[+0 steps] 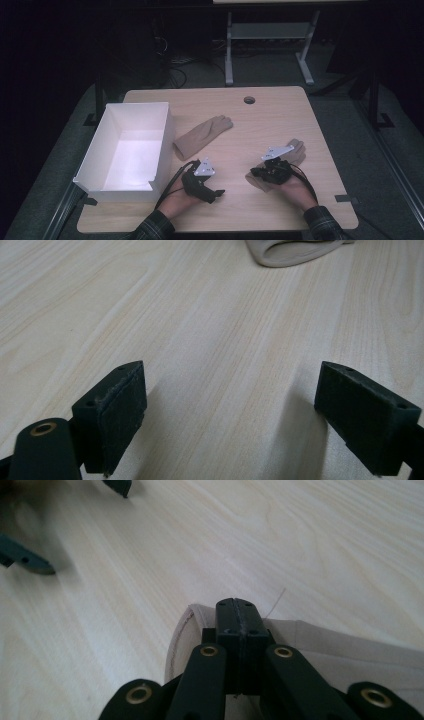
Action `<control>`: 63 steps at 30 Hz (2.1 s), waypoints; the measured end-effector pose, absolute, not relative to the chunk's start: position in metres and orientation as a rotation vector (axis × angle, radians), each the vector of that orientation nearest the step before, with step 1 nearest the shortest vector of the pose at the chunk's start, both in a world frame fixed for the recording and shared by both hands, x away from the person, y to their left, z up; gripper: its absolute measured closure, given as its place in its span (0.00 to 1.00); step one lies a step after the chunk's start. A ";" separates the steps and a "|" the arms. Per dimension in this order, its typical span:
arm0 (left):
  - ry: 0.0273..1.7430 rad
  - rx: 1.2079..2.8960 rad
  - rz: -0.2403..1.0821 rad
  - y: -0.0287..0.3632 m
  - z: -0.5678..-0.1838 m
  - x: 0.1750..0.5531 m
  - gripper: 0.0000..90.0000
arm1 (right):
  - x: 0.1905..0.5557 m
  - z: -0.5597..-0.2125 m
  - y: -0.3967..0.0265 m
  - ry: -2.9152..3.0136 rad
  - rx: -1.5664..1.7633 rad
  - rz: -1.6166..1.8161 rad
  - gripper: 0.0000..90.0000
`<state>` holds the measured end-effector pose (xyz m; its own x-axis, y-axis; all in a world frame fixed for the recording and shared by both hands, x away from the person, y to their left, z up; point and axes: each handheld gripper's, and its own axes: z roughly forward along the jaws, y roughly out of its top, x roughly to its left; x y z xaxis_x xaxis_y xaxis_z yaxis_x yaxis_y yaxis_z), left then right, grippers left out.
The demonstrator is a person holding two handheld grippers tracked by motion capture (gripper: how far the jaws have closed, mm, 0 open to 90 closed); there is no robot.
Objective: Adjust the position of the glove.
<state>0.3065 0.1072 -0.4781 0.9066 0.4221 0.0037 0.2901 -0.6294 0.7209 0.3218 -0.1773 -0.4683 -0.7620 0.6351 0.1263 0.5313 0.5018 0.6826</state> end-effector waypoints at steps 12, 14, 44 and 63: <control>0.515 2.293 0.220 0.107 -0.478 0.306 0.14 | 0.297 -0.466 -0.205 2.620 1.042 1.070 1.00; 0.515 2.294 0.220 0.107 -0.478 0.306 0.14 | 0.293 -0.465 -0.209 2.621 1.047 1.066 1.00; 0.522 2.288 0.219 0.105 -0.478 0.306 0.14 | 0.330 -0.443 -0.276 2.328 1.278 1.062 0.99; 0.522 2.288 0.219 0.105 -0.478 0.306 0.14 | 0.362 -0.466 -0.271 2.337 1.349 0.936 1.00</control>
